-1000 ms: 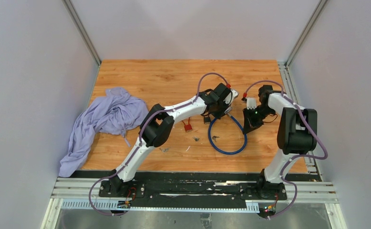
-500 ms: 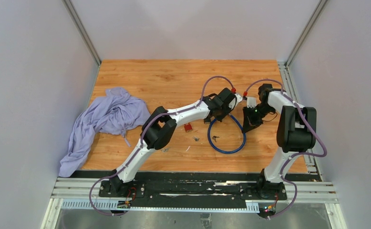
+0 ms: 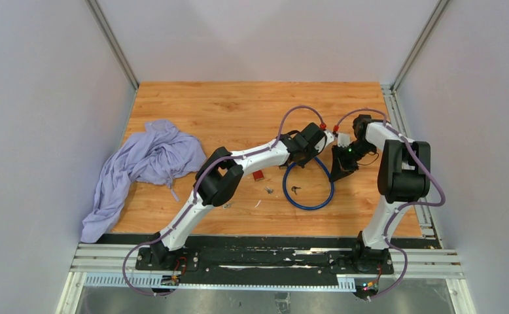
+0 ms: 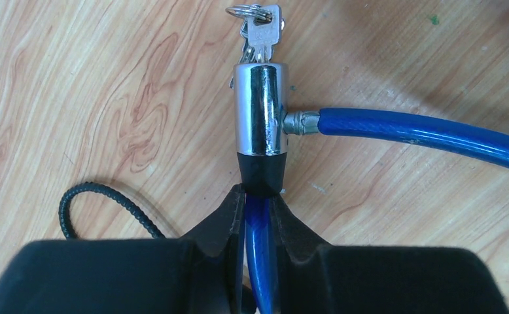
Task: Lock with the key
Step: Lock the lock.
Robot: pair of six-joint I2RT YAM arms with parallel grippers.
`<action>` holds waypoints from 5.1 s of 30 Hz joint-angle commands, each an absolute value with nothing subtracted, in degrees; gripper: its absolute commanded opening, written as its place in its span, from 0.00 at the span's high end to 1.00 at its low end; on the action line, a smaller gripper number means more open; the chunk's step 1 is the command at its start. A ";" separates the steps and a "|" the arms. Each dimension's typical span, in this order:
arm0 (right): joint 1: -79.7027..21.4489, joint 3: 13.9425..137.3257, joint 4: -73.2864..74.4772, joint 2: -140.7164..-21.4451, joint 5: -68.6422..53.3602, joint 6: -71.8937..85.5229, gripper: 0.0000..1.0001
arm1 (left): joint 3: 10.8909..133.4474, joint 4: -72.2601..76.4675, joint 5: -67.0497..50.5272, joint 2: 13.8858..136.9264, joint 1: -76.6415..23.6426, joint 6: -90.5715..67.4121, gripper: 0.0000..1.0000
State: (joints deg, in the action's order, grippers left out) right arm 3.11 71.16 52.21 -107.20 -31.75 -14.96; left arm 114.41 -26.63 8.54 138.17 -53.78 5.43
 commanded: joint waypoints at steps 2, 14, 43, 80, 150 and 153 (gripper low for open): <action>2.20 72.56 46.47 -107.99 -37.62 -12.89 0.99 | 113.86 -27.40 3.53 136.76 -55.67 5.21 1.00; 2.03 67.03 35.96 -106.48 -33.96 -10.16 0.85 | 113.02 -27.69 5.49 136.41 -55.90 3.89 1.00; -0.18 64.09 21.65 -100.72 -39.73 -9.02 0.99 | 111.12 -27.94 5.14 128.73 -53.96 2.22 1.00; -0.18 54.03 13.60 -84.34 -42.72 -21.87 0.99 | 101.56 -20.34 -25.22 122.14 -44.18 -1.44 0.43; -1.05 58.80 17.22 -80.96 -52.06 -16.81 0.99 | 103.78 -19.22 -30.59 122.41 -41.92 -7.28 1.00; -2.63 59.84 17.05 -80.32 -52.34 -14.89 0.99 | 102.47 -18.80 -30.51 120.51 -42.00 -7.72 1.00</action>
State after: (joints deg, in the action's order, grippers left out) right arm 0.19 55.88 18.46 -82.30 -46.44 -19.46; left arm 104.14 -20.75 -29.15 124.95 -41.67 -6.22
